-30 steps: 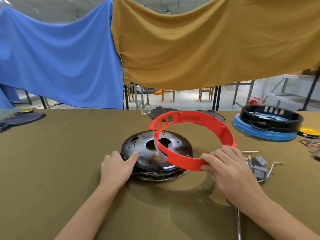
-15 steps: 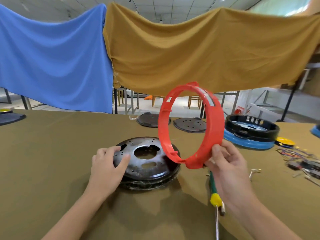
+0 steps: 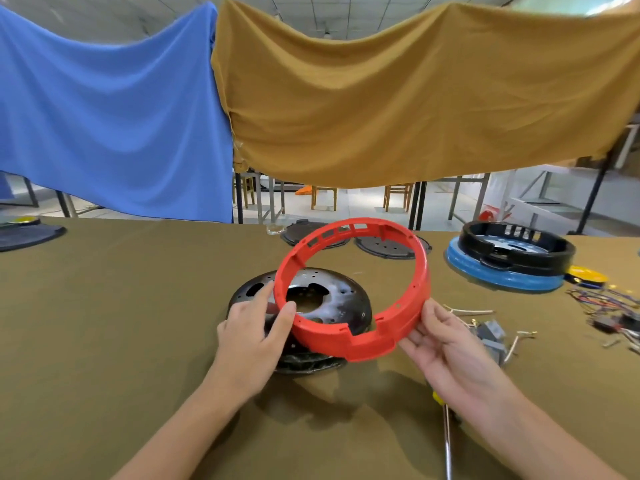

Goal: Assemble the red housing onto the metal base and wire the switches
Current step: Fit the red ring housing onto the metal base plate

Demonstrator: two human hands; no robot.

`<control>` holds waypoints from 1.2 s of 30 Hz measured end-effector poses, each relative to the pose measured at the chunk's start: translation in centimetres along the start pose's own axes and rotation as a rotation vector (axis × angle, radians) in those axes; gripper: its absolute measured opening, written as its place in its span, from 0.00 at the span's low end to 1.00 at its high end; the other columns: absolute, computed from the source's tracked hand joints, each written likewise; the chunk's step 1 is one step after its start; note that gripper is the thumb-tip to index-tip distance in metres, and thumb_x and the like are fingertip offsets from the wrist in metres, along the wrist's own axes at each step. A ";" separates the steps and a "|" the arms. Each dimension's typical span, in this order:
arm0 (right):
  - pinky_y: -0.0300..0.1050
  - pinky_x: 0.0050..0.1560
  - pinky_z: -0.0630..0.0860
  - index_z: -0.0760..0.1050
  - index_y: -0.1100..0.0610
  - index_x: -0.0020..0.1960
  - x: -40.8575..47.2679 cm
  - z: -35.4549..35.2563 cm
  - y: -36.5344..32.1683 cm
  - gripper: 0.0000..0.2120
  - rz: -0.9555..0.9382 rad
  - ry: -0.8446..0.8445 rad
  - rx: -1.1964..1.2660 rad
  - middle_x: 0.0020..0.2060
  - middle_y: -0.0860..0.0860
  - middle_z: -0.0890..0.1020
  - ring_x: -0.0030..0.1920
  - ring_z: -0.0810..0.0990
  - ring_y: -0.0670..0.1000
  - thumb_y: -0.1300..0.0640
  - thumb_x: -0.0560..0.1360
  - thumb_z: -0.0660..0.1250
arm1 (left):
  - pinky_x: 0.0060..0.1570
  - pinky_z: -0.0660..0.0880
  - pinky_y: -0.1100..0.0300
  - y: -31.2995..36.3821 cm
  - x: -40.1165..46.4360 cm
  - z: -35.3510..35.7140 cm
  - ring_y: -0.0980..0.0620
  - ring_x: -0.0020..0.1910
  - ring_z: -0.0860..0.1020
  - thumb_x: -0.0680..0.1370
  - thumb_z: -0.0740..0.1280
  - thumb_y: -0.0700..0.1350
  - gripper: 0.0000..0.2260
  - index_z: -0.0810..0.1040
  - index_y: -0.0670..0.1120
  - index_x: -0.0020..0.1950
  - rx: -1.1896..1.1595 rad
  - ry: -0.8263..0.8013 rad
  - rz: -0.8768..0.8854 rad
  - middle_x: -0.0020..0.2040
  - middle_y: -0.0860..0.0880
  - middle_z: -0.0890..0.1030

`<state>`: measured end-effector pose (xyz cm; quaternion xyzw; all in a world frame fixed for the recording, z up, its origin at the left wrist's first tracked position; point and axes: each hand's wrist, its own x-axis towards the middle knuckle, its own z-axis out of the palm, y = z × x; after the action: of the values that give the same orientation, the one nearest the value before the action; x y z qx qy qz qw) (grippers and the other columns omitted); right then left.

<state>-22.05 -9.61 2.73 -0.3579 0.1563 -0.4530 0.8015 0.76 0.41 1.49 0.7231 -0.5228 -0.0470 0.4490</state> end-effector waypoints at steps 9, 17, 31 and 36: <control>0.50 0.48 0.83 0.76 0.65 0.56 -0.6 0.0 0.3 0.12 0.080 0.017 -0.233 0.55 0.65 0.83 0.56 0.83 0.60 0.58 0.77 0.63 | 0.68 0.69 0.49 -0.5 0.2 -0.8 0.57 0.64 0.74 0.75 0.64 0.61 0.28 0.68 0.56 0.73 -0.208 0.080 -0.047 0.49 0.66 0.81; 0.59 0.47 0.83 0.71 0.47 0.68 -0.7 0.2 0.5 0.24 -0.056 0.069 -0.319 0.51 0.62 0.80 0.54 0.84 0.60 0.68 0.78 0.64 | 0.47 0.77 0.69 -0.1 0.4 -0.9 0.61 0.50 0.81 0.78 0.69 0.42 0.17 0.73 0.54 0.65 -0.514 0.182 -0.048 0.61 0.52 0.78; 0.51 0.50 0.82 0.69 0.47 0.72 -0.2 0.6 0.6 0.25 -0.004 0.057 -0.662 0.56 0.60 0.82 0.50 0.84 0.57 0.53 0.76 0.70 | 0.56 0.76 0.57 -1.1 1.1 -1.2 0.61 0.50 0.78 0.70 0.68 0.62 0.21 0.76 0.61 0.62 -0.524 0.212 -0.121 0.59 0.52 0.72; 0.48 0.51 0.83 0.72 0.32 0.59 2.0 2.4 0.6 0.11 -0.075 -0.039 -0.968 0.47 0.47 0.85 0.48 0.84 0.45 0.42 0.78 0.65 | 0.64 0.73 0.53 -2.4 2.0 -1.6 0.61 0.54 0.77 0.71 0.64 0.61 0.22 0.77 0.56 0.63 -0.480 0.333 -0.174 0.59 0.50 0.75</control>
<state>-19.21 -10.06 4.08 -0.7036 0.3210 -0.3498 0.5288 4.27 -0.15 1.54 0.6360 -0.3522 -0.0885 0.6809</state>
